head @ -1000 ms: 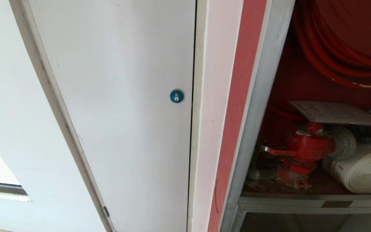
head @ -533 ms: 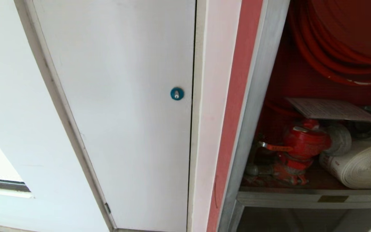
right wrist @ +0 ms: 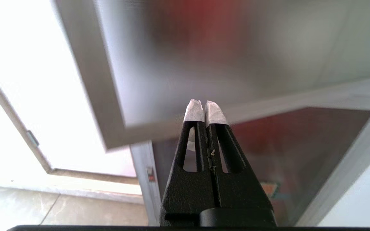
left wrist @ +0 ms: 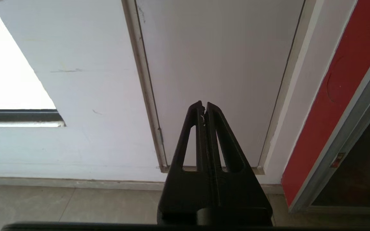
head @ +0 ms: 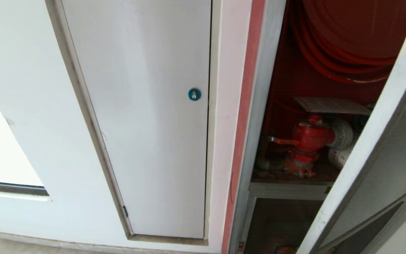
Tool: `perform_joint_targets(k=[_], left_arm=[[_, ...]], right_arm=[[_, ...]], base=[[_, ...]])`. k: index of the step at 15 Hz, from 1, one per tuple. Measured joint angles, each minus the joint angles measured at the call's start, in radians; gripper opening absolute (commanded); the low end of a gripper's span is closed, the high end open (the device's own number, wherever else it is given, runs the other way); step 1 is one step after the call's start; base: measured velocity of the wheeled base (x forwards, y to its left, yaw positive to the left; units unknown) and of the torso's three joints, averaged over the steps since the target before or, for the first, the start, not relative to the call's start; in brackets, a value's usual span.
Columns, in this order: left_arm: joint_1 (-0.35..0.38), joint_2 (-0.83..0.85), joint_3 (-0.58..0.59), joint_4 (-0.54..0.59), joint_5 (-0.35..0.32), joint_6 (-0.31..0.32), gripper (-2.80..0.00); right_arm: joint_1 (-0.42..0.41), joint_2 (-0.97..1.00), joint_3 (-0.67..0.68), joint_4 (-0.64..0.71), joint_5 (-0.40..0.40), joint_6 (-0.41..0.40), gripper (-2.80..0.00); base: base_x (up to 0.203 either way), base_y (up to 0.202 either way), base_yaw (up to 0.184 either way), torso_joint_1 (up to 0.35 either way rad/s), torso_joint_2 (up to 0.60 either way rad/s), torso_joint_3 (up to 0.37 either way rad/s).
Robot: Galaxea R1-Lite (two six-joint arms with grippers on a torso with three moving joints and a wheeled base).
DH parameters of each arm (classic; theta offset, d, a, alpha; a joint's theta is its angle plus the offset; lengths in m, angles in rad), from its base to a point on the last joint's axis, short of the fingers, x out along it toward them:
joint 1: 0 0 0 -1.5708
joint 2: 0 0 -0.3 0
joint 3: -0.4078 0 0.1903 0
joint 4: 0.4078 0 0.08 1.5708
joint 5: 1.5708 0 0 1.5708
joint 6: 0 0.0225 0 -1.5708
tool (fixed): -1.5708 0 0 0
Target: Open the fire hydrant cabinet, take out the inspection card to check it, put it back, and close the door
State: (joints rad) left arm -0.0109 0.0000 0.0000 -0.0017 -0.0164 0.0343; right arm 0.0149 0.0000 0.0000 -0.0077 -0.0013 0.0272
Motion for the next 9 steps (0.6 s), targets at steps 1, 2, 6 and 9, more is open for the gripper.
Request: perform_joint_targets(k=[1, 2, 6, 9], left_arm=[[0.0, 0.0, 0.0, 0.0, 0.0, -0.001, -2.8], [0.0, 0.0, 0.0, 0.0, 0.0, -0.001, -2.8], [0.0, 0.0, 0.0, 0.0, 0.0, -0.001, -2.8], [0.0, 0.0, 0.0, 0.0, 0.0, 0.0, -2.8]], right_arm=[[0.0, 0.0, 0.0, 0.0, 0.0, 0.0, -2.8], [0.001, 0.0, 0.0, 0.001, 0.001, 0.0, -2.8], [0.0, 0.0, 0.0, 0.001, 0.0, 0.0, -2.8], [0.0, 0.0, 0.0, 0.0, 0.0, 0.0, -2.8]], base=[[-0.198, 0.0, 0.001, -0.006, 0.0, 0.002], [-0.193, 0.0, 0.004, -0.002, 0.0, 0.002], [-0.195, 0.0, 0.001, 0.001, 0.0, 0.003], [-0.195, 0.0, -0.001, 0.003, 0.0, 0.0]])
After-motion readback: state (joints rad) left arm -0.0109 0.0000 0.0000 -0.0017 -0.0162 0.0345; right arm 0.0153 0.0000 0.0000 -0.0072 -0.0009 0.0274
